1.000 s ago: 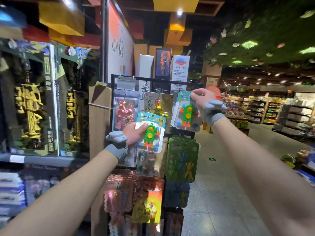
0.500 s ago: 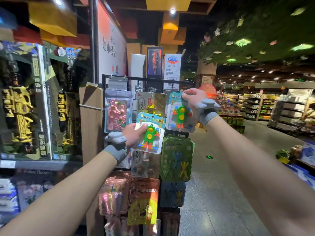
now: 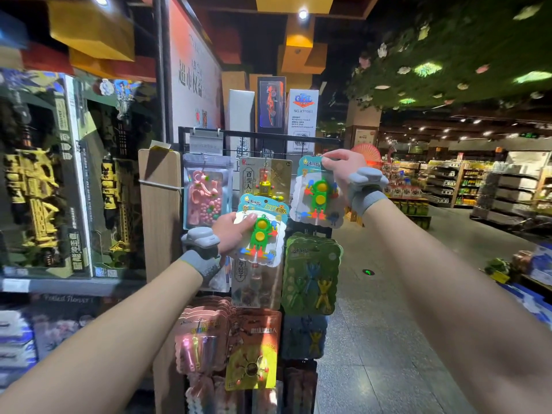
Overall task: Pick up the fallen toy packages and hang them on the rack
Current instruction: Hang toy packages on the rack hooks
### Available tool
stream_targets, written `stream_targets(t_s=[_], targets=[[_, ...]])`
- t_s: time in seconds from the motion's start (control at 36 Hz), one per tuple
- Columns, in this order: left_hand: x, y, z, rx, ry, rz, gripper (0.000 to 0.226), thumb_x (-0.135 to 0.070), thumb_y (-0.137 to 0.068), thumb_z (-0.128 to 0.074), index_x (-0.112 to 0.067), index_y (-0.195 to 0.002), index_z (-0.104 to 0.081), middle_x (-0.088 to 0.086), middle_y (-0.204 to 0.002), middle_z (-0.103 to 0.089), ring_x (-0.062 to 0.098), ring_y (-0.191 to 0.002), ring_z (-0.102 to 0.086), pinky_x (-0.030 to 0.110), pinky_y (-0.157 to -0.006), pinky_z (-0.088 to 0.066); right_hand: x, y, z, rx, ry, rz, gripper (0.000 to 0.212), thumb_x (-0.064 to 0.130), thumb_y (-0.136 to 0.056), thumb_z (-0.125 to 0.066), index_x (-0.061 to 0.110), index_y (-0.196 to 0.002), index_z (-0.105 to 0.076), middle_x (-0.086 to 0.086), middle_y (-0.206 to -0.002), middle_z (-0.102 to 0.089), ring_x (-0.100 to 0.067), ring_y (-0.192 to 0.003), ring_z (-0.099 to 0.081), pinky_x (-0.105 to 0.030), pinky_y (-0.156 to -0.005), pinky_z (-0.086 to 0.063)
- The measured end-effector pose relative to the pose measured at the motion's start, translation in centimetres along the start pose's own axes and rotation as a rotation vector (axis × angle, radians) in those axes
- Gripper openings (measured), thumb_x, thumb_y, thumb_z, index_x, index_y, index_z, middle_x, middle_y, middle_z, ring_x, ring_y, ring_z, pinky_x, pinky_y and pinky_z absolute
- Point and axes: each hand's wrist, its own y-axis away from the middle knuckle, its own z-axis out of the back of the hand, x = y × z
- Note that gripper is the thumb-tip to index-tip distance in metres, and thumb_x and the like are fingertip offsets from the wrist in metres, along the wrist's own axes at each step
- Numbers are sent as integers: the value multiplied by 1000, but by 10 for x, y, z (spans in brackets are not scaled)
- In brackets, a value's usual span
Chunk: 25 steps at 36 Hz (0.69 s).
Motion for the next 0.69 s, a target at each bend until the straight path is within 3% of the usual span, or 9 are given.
stream_targets(t_s=[0.25,0.36,0.5,0.69], targets=[[7,-1,0,-4,-4,4,46,-53,-98,-44,-9,-103,-59,6,-95,-65,16,-76,-61,22,-56,-42,1,-1,3,27,-9,-38,16,24,-94,-59,19,-104,-71,2,-108,-67,-17,-104,-61,-34,-90,-51],[11,-2,-2,6,31,13,51,-54,-97,-46,-8,-111,-63,8,-100,-68,20,-83,-64,24,-59,-45,-5,0,3,40,25,14,20,27,-98,-53,19,-108,-68,3,-106,-66,-17,-104,-61,-39,-96,-51],[16,-5,-4,3,38,42,61,-59,-95,-47,-5,-120,-60,12,-110,-68,25,-94,-67,32,-72,-52,-15,2,1,6,25,58,17,24,-99,-51,19,-106,-66,1,-108,-65,-18,-103,-62,-40,-91,-56],[17,-7,-4,0,33,28,55,-55,-96,-47,-7,-117,-63,10,-106,-70,21,-88,-66,24,-62,-46,-19,-4,1,-64,112,28,5,20,-93,-57,22,-95,-61,-2,-107,-64,-17,-95,-62,-34,-82,-57]])
